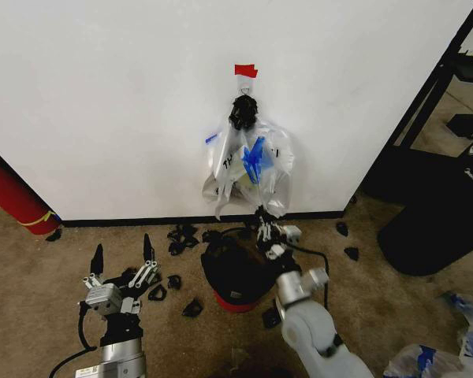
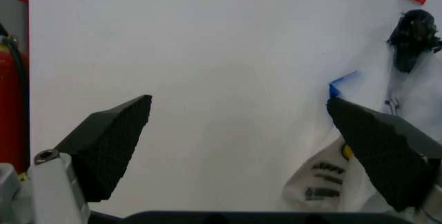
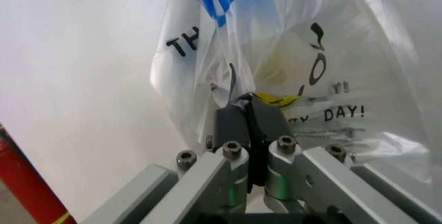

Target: Pick up the garbage bag from the wall and place it over the trash bin.

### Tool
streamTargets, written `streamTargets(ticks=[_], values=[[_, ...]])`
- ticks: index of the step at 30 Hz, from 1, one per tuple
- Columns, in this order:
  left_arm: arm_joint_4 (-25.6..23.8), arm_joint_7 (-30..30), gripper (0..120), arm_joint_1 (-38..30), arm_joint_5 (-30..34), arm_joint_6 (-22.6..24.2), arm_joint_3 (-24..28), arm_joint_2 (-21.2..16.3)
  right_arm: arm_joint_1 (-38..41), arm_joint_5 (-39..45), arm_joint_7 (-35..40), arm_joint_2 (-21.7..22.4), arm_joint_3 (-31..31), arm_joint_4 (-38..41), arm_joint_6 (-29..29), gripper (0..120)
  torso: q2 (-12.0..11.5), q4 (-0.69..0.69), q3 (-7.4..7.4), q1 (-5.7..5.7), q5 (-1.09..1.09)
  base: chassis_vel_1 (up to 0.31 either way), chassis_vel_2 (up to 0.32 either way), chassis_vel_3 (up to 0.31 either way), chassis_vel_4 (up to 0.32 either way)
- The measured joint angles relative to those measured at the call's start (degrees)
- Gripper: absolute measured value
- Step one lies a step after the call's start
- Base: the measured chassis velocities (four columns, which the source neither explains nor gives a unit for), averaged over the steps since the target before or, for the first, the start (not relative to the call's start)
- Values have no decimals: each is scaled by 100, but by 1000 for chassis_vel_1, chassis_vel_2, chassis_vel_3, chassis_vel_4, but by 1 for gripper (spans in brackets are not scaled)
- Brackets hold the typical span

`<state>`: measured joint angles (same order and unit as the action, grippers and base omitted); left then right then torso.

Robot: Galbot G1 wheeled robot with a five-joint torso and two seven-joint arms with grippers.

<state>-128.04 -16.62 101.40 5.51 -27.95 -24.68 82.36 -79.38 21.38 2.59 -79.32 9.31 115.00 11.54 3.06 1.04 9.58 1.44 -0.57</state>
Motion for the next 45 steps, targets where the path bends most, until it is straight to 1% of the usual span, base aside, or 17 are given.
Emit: streamTargets(ticks=[7,8,11,15,17,19,21,22,23,26,28,30,33,36,39,42,45], values=[[4,2,100,-27,9,8,64,-62,-937,-515,-253,-129,147,360,514,0,0,0,0,0,0,0,0,0,0],[4,2,100,-27,9,8,64,-62,-937,-515,-253,-129,147,360,514,0,0,0,0,0,0,0,0,0,0],[0,5,100,-11,41,5,57,-82,-1284,-654,-325,-239,181,415,773,0,0,0,0,0,0,0,0,0,0],[1,10,100,-2,71,-6,54,-95,-1572,-847,-383,-378,234,422,1150,0,0,-1,0,0,0,0,0,0,0],[2,11,100,-2,72,-8,56,-96,-1649,-870,-391,-403,238,428,1232,0,0,0,0,0,0,0,0,0,0],[4,15,100,-1,74,-11,61,-93,-1902,-931,-429,-463,241,440,1551,0,0,0,0,0,0,0,0,0,0],[4,15,100,1,75,-12,61,-91,-2012,-973,-449,-479,247,432,1711,0,0,0,0,0,-1,0,0,0,0],[4,16,100,4,76,-13,61,-91,-2129,-1028,-464,-493,272,419,1918,0,0,-1,0,0,-5,0,0,0,0],[4,16,100,4,76,-13,61,-91,-2129,-1028,-464,-493,272,419,1918,0,0,-1,0,0,-5,0,0,0,0],[4,17,100,13,77,-18,61,-96,-2346,-1115,-463,-483,323,375,2283,0,0,-1,1,0,-11,0,0,0,0],[-7,18,100,28,73,-20,68,-94,-2456,-1160,-443,-446,382,335,2443,0,0,-1,1,1,-8,0,0,0,0],[-18,19,100,43,58,-24,72,-87,-2503,-1212,-428,-404,426,316,2530,0,0,-2,0,1,4,0,0,0,0],[-24,20,100,60,46,-28,86,-82,-2519,-1225,-412,-370,440,319,2548,0,0,-2,0,1,4,0,0,0,0],[-39,20,100,51,14,-24,142,-139,-2452,-1280,-329,-319,437,322,2482,0,0,2,1,1,8,0,0,0,0],[-78,20,100,29,6,9,193,-217,-2335,-1295,-274,-294,460,382,2385,0,0,1,1,1,7,0,0,0,0],[-269,18,100,-51,94,202,332,-546,-2022,-1306,-211,-213,471,496,2098,0,-1,2,1,1,1,0,0,0,0],[-579,6,100,-106,410,511,373,-884,-1606,-1311,-207,-116,405,508,1817,0,-1,0,1,1,1,0,0,0,0]])
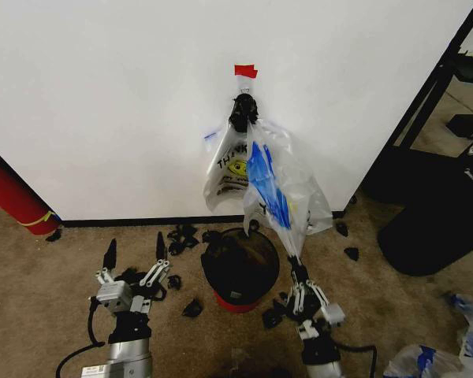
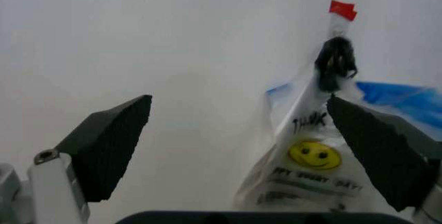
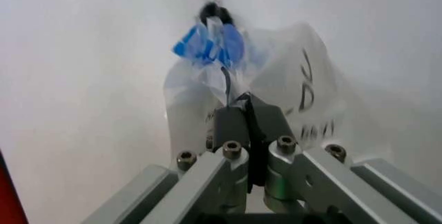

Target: Pick up the garbage bag from the wall and place it over the trash bin.

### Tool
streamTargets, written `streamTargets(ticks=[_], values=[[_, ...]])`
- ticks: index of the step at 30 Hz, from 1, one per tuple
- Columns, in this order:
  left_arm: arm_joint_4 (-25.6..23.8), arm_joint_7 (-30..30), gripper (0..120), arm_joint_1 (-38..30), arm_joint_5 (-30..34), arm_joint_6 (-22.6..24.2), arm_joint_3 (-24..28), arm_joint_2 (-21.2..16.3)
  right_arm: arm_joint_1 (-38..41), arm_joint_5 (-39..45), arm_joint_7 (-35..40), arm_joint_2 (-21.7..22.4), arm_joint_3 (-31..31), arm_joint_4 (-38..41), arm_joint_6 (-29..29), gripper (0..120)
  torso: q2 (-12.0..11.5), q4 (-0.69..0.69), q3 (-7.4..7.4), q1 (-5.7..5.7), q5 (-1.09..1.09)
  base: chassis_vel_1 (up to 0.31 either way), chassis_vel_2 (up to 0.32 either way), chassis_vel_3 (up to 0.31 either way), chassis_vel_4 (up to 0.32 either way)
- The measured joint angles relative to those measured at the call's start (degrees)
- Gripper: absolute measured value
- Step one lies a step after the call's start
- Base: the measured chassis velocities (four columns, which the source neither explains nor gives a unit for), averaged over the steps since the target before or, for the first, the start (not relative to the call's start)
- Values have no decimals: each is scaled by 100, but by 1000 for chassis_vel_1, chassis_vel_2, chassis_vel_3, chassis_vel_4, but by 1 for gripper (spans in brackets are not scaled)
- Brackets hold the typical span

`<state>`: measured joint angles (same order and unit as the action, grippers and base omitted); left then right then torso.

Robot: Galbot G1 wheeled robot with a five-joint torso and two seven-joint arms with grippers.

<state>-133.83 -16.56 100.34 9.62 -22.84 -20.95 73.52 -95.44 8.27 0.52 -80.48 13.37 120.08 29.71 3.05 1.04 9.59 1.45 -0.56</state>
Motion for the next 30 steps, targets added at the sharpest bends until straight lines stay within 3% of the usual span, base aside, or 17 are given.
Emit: streamTargets(ticks=[2,8,9,12,14,16,17,19,22,25,30], values=[[-173,-17,100,-60,288,232,0,-204,142,0,-2,48,-28,-15,-96,0,0,-3,0,0,0,0,0,0,0],[-863,-190,100,-1037,2891,1829,43,-1758,520,-4,-39,150,-149,-169,-437,0,0,1,0,0,0,0,0,0,0],[-863,-190,100,-1037,2891,1829,43,-1758,520,-4,-39,150,-149,-169,-437,0,0,1,0,0,0,0,0,0,0],[-920,-435,100,-1961,4097,2444,263,-2319,733,5,-39,103,-163,-228,-600,0,0,-1,0,0,-3,0,0,0,0],[-885,-797,100,-2947,5076,2987,634,-2520,844,5,-39,83,-164,-270,-699,0,0,0,1,0,-2,0,0,0,0],[-726,-1118,100,-3848,5749,3288,1063,-2528,898,0,-39,90,-164,-306,-744,0,0,0,1,0,-2,0,0,0,0],[-726,-1118,100,-3848,5749,3288,1063,-2528,898,0,-39,90,-164,-306,-744,0,0,0,1,0,-2,0,0,0,0],[-382,-1484,100,-4855,6255,3523,1609,-2400,916,-16,-40,112,-155,-344,-755,0,0,2,1,0,0,0,0,0,0],[210,-1717,100,-5742,6456,3657,2184,-2141,891,-19,-41,134,-110,-354,-753,0,0,1,1,1,0,0,0,0,0],[514,-1811,100,-6047,6465,3749,2432,-2002,874,-19,-42,134,-89,-354,-749,0,0,1,1,1,-1,0,0,0,0],[1102,-2670,98,-6581,6417,4431,2752,-1513,807,-9,-83,101,-52,-285,-745,0,0,0,0,1,0,0,0,0,0]])
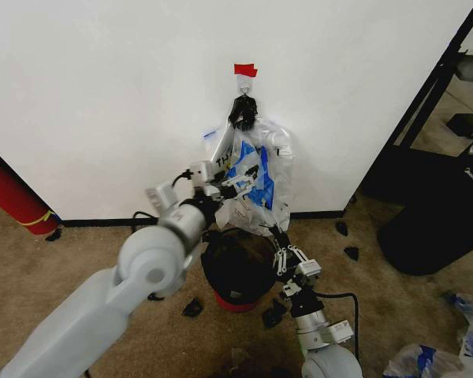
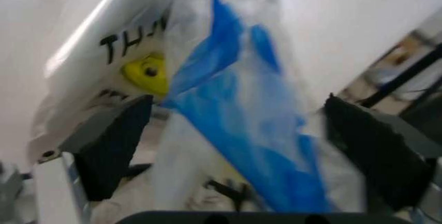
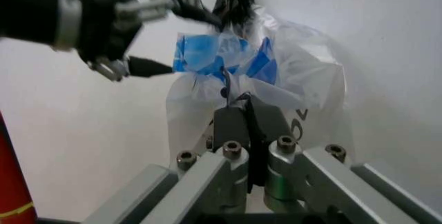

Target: Pick up the garbage bag from the wall and place it over the trash bin.

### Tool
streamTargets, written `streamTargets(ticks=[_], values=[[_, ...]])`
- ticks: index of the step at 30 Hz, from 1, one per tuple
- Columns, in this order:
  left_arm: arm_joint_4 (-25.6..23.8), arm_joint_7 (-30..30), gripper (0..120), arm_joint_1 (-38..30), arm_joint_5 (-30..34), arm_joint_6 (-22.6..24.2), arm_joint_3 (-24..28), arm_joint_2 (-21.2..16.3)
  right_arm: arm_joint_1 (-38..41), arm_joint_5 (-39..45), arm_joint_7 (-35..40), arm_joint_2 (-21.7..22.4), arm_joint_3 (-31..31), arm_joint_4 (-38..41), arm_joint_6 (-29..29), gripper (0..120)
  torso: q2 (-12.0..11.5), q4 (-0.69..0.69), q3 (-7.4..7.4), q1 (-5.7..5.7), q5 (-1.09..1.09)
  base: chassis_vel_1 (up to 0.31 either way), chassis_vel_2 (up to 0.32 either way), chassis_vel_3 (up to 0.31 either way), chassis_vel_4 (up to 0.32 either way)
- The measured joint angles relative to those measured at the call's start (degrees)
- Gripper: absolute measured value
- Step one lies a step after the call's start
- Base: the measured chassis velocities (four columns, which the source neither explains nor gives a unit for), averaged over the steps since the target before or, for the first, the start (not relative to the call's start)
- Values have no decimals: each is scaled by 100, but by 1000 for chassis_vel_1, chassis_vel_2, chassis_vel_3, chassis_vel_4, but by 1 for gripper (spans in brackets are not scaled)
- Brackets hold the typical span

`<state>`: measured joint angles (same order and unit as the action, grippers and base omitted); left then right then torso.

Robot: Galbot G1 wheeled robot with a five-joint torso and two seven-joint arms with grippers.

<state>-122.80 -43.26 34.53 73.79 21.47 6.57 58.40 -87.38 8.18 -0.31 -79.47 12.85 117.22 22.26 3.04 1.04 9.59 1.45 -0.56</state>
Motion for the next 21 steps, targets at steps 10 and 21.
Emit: streamTargets(ticks=[10,21], values=[[156,-245,70,9,-252,-70,60,55,-75,21,0,9,38,39,6,0,0,-1,0,-1,-1,0,0,0,0],[79,-131,27,204,-499,-247,72,91,-137,8,26,-45,9,62,20,0,0,-1,-1,-1,-1,0,0,0,0]])
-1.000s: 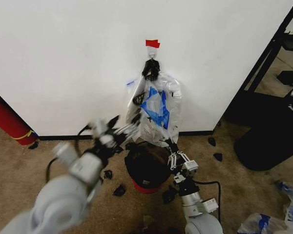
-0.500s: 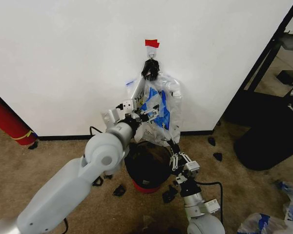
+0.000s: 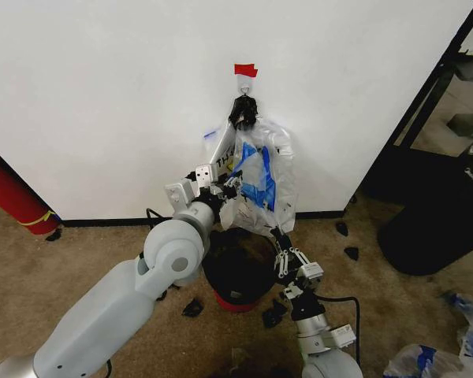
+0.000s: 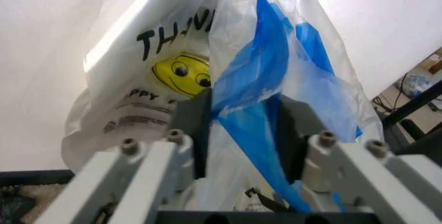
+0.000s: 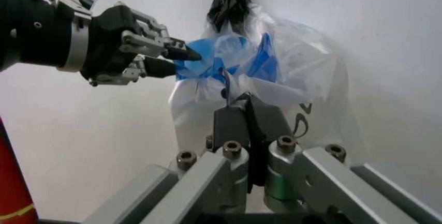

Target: Pick up the garbage bag from the wall and place it over the trash bin.

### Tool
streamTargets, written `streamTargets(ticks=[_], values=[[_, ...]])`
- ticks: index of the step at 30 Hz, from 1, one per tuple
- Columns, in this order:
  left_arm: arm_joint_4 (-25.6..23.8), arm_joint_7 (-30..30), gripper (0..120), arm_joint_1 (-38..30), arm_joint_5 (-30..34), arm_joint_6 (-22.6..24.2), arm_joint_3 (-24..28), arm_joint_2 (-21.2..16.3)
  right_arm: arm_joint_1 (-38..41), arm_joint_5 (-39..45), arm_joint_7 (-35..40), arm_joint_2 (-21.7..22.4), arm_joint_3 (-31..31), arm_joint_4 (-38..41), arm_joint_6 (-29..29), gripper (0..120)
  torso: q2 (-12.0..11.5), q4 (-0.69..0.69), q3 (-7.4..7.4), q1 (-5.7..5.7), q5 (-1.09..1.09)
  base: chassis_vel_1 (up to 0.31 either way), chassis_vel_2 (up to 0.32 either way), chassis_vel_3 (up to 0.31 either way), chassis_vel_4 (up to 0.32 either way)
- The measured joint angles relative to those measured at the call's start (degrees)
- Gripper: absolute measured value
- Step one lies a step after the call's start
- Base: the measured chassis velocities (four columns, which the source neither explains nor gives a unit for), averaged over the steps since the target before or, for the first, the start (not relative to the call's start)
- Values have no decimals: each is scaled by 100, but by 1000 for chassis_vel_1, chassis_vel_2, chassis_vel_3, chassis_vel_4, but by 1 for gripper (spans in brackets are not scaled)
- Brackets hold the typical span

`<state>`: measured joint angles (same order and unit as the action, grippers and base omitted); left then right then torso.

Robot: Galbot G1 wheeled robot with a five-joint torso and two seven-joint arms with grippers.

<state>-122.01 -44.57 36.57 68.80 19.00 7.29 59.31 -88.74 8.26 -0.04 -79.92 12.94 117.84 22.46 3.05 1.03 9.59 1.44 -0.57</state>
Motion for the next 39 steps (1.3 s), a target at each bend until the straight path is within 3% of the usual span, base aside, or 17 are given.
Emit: streamTargets(ticks=[2,7,16,23,32,36,39], values=[[-2,2,26,1,1,0,1,0,-3,0,3,9,0,6,0,0,0,0,0,0,0,0,0,0,0],[-39,16,2,-23,-20,-3,17,-12,8,36,49,52,-10,55,-4,0,1,1,0,0,0,0,0,0,0],[-345,40,0,27,46,-51,-173,-239,-35,-5,132,140,-7,162,-36,1,1,0,0,0,0,0,0,0,0],[-718,67,0,415,114,-82,-533,-410,-364,-102,175,297,92,422,31,31,1,0,0,0,0,0,0,0,0],[-822,137,0,647,55,-98,-686,-430,-631,183,307,730,529,972,-211,57,1,1,0,0,0,0,0,0,0],[-836,153,0,706,33,-106,-672,-380,-149,457,340,1404,906,1006,-711,77,1,1,0,0,2,0,0,0,0],[-841,154,0,710,24,-107,-659,-357,244,643,271,1860,891,896,-984,84,1,2,0,0,2,0,0,0,0]])
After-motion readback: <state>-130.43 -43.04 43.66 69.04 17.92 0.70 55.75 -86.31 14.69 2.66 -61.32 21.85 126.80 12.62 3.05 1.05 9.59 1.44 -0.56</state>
